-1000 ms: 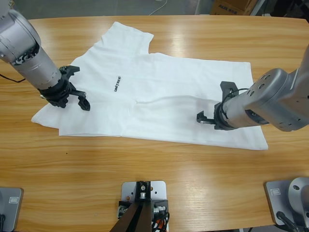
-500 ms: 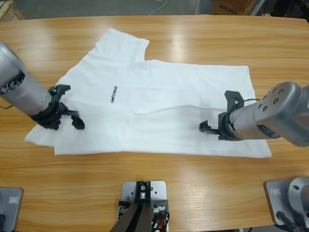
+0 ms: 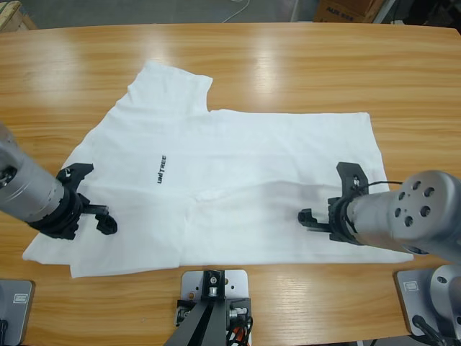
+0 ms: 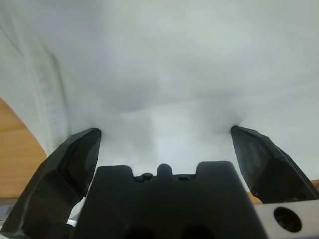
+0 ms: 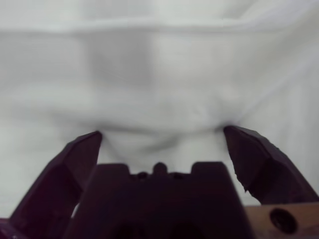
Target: Fold clothes
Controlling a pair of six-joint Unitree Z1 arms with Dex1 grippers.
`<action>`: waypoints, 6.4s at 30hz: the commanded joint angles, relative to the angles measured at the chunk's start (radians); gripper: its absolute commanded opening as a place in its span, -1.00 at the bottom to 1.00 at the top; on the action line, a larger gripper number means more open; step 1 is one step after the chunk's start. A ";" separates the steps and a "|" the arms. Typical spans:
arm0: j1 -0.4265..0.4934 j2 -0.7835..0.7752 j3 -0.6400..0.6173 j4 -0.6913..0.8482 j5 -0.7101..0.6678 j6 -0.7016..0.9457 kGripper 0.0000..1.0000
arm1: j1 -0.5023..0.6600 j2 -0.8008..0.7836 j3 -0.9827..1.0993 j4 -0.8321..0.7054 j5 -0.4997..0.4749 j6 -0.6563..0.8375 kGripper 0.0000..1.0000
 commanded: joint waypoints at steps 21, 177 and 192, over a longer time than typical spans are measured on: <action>0.648 0.044 -0.573 0.212 -0.336 0.658 1.00 | -0.847 -0.321 -0.283 0.298 0.324 -0.898 1.00; 0.508 0.609 -1.215 0.846 -0.250 0.731 -1.00 | -1.225 0.064 -0.210 0.176 0.805 -1.098 -1.00; 0.542 0.379 -0.808 0.692 -0.249 0.752 -1.00 | -1.225 -0.061 -0.206 0.418 0.728 -1.064 -1.00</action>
